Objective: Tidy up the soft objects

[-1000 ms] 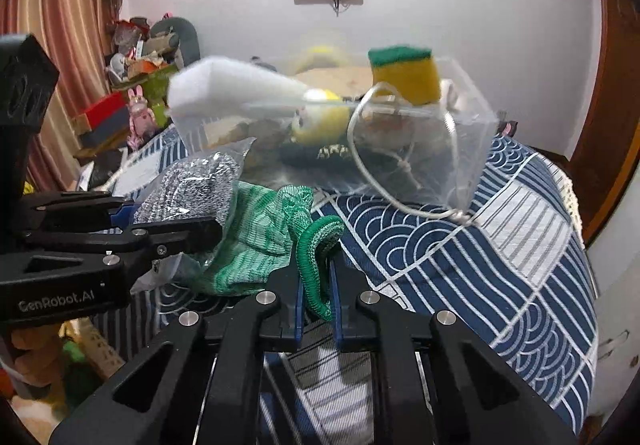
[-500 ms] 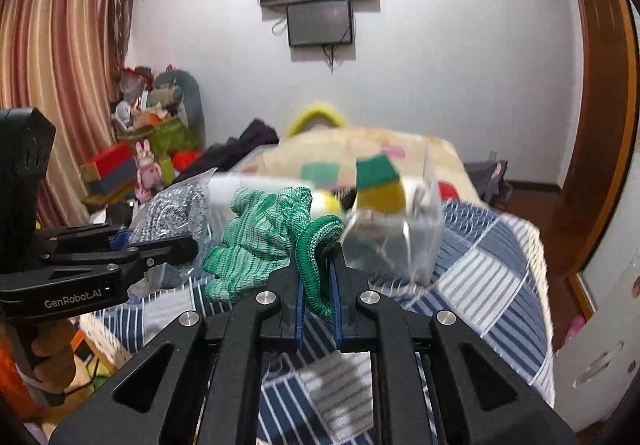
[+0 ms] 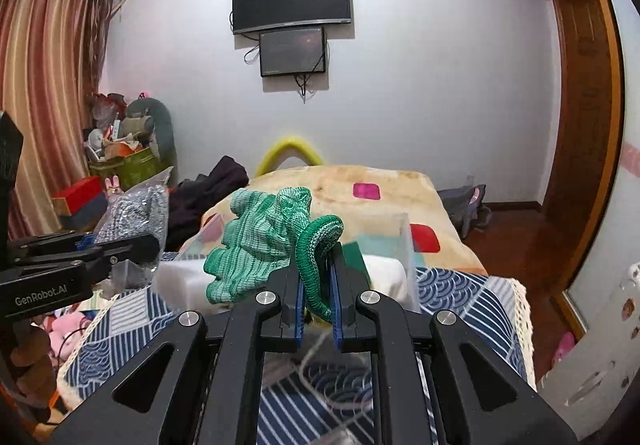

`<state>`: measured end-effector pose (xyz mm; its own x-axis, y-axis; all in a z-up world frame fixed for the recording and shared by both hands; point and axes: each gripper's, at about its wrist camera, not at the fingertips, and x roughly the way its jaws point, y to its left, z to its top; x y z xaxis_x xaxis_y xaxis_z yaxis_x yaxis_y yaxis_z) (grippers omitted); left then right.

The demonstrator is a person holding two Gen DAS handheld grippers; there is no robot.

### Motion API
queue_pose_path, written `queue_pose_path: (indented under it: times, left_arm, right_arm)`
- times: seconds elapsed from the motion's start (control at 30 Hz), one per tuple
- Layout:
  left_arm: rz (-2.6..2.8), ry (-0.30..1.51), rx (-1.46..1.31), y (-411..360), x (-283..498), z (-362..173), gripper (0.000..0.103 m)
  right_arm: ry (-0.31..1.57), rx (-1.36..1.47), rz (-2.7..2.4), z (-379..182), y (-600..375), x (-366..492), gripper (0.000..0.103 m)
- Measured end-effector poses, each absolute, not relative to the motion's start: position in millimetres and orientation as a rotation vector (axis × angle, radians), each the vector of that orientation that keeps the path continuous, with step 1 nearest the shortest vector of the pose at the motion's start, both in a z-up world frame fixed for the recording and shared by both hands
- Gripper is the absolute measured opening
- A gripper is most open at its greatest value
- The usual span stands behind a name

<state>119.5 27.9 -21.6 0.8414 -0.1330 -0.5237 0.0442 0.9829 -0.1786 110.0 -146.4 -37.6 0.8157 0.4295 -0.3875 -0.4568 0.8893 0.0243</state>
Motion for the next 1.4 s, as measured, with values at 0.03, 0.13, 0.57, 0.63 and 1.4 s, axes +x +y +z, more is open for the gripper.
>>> queue_pose_path:
  times: [0.03,0.13,0.57,0.63,1.4]
  left_arm:
    - [-0.109,0.571,-0.155,27.6,128.3,-22.3,0.031]
    - [-0.107,0.599,-0.127,22.4,147.3,-31.0,0.031]
    - [-0.097,0.663,-0.166,28.5,168.9,-56.1,0.06]
    - [-0.098,0.647,-0.159,27.8,163.4,-52.2,0.063]
    - [-0.04,0.279,-0.124,10.6,29.5,17.0,0.096]
  right_arm:
    - [0.402,-0.078,0.473,-39.7,-140.6,114.9,0.009]
    - [0.43,-0.105,0.475,-46.9,-126.1,126.0,0.009]
    - [0.496,-0.123,0.477,-61.7,-129.5,135.9,0.036]
    - [0.466,-0.131,0.476,-54.3,-132.8,127.3,0.037]
    - [0.174,-0.007,0.489,7.1,-177.0,39.5,0.089]
